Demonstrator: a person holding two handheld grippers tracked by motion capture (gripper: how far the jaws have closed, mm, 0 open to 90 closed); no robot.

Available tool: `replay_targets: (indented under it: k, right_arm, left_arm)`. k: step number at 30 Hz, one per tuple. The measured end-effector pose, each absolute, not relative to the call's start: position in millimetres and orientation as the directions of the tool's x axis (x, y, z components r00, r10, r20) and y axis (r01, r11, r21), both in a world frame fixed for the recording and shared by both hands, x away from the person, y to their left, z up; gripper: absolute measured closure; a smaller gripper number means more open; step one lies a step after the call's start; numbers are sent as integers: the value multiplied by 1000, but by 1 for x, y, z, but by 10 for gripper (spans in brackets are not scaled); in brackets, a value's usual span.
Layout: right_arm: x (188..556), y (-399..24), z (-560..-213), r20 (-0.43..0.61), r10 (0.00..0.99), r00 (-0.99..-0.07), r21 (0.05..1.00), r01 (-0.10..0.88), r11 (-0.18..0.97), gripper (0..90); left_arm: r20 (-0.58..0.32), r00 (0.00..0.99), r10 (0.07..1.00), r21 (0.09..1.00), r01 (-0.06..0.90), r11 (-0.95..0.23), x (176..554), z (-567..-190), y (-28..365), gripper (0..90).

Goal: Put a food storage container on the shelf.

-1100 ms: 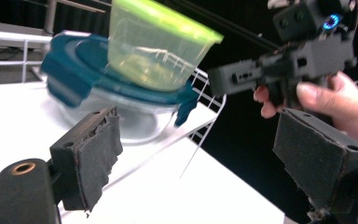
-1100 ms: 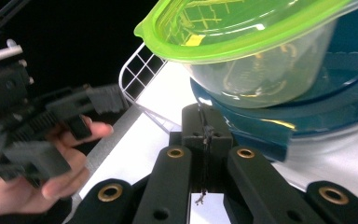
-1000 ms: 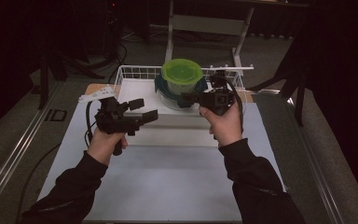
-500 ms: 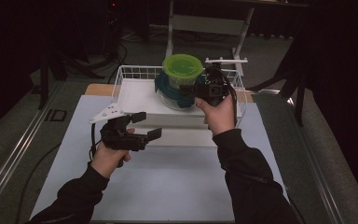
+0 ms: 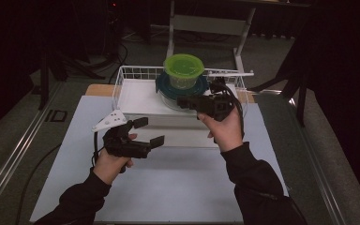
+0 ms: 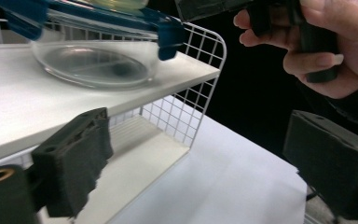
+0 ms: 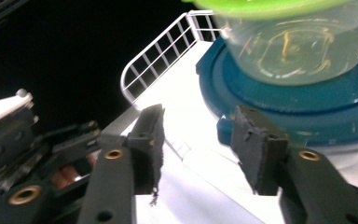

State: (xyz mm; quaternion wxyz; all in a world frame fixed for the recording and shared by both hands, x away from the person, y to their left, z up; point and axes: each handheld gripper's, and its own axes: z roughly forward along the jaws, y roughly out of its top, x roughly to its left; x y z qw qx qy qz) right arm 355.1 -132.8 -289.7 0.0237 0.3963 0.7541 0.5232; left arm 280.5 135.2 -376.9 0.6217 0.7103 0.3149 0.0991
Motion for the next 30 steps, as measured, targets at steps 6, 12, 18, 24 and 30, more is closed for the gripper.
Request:
replay_targets:
  k: [6, 12, 18, 24, 30]
  right_arm:
    - [340, -141, -303, 364, 562, -743, 840, 522, 146, 239]
    - [324, -151, -328, 330, 551, -767, 857, 488, 166, 178]
    - [314, -159, -349, 304, 558, -772, 863, 471, 182, 151]
    - [300, -168, -375, 272, 566, -778, 873, 447, 194, 152]
    - [293, -177, -400, 286, 572, -769, 864, 465, 192, 152]
  left_arm:
    - [-212, 794, 570, 953, 298, -60, 274, -379, 130, 23]
    - [-194, 803, 563, 955, 286, -80, 269, -384, 127, 22]
    - [-183, 807, 561, 955, 282, -95, 264, -388, 126, 23]
    - [-176, 814, 554, 954, 279, -107, 255, -400, 121, 23]
    - [-172, 818, 549, 950, 284, -126, 251, -412, 119, 23]
